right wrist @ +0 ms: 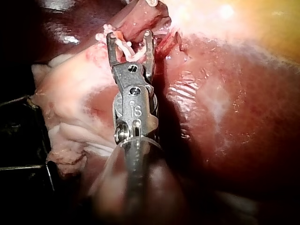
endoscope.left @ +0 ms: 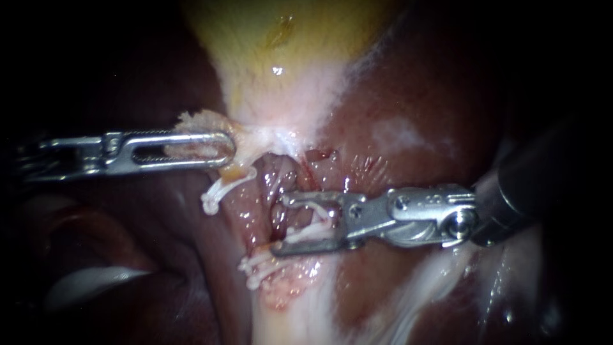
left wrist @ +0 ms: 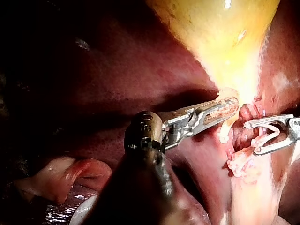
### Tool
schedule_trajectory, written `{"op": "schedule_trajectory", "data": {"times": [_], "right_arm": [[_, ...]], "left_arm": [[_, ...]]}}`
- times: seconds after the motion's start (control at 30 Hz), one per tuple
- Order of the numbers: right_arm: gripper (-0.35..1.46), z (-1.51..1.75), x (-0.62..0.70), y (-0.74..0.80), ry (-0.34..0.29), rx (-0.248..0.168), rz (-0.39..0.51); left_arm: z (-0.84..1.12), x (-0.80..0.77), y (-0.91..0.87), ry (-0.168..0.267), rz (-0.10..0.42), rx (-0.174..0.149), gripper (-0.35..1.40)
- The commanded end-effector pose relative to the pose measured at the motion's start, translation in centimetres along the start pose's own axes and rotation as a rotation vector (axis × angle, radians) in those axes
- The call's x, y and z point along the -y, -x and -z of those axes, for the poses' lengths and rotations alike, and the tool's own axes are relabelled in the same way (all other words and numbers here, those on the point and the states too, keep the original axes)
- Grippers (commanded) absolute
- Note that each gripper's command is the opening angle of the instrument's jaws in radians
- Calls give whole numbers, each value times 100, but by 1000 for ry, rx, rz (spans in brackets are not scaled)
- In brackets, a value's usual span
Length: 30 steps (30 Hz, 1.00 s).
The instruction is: Clipping second clip right tube
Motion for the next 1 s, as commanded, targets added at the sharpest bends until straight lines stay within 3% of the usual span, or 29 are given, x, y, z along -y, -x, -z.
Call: {"op": "schedule_trajectory", "data": {"times": [0.03, 0.63, 1.0], "right_arm": [[50, 2, 0, -1, -1, 0, -2], [50, 23, -1, 5, -13, 0, 0], [50, 31, -11, 12, -16, 0, -4]], "left_arm": [[0, 0, 0, 0, 0, 0, -35], [2, -1, 0, -1, 0, -1, -35], [3, -1, -1, -1, 0, -1, -35]]}}
